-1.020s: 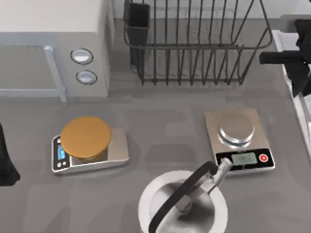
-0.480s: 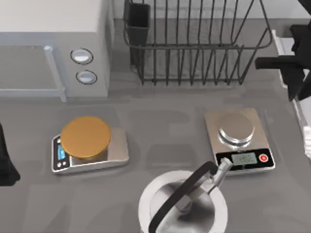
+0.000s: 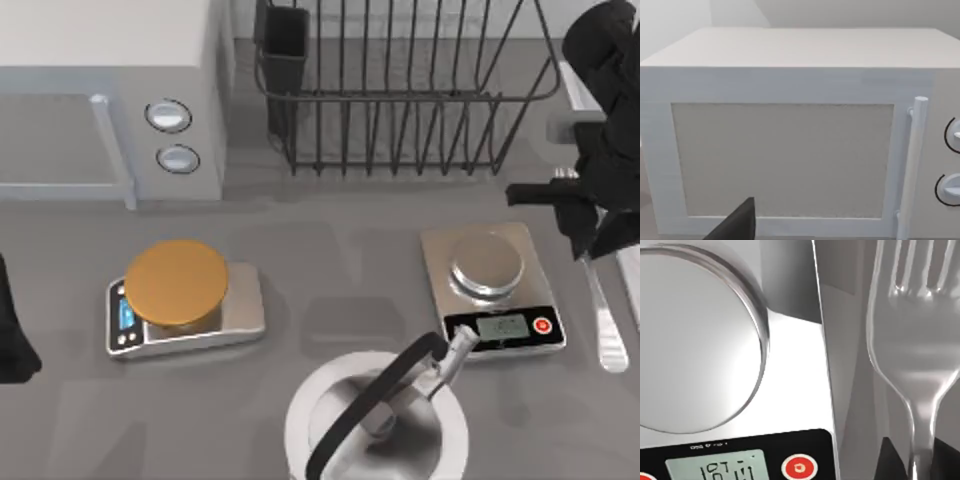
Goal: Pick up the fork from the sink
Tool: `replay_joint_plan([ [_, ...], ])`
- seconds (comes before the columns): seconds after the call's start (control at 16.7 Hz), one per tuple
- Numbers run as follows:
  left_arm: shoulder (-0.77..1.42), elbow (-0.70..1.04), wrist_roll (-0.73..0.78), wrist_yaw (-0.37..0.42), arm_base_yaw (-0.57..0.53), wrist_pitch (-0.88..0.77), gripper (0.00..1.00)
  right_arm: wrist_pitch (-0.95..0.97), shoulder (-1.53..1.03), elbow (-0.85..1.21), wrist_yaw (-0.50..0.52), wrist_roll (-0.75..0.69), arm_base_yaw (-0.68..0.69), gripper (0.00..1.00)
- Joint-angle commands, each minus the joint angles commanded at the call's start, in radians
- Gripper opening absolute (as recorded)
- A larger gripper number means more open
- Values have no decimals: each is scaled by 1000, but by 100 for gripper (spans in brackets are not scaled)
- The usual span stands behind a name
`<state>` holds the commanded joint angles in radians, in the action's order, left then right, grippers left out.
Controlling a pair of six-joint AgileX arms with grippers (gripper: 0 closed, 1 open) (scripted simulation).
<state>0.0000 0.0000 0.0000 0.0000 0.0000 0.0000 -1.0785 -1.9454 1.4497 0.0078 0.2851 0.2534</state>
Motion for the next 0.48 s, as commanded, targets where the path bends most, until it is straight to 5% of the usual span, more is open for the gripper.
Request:
replay_joint_plan([
  [0.48,0,0,0,0,0,0,100,94,-9,-81,-7,-11,5,0],
])
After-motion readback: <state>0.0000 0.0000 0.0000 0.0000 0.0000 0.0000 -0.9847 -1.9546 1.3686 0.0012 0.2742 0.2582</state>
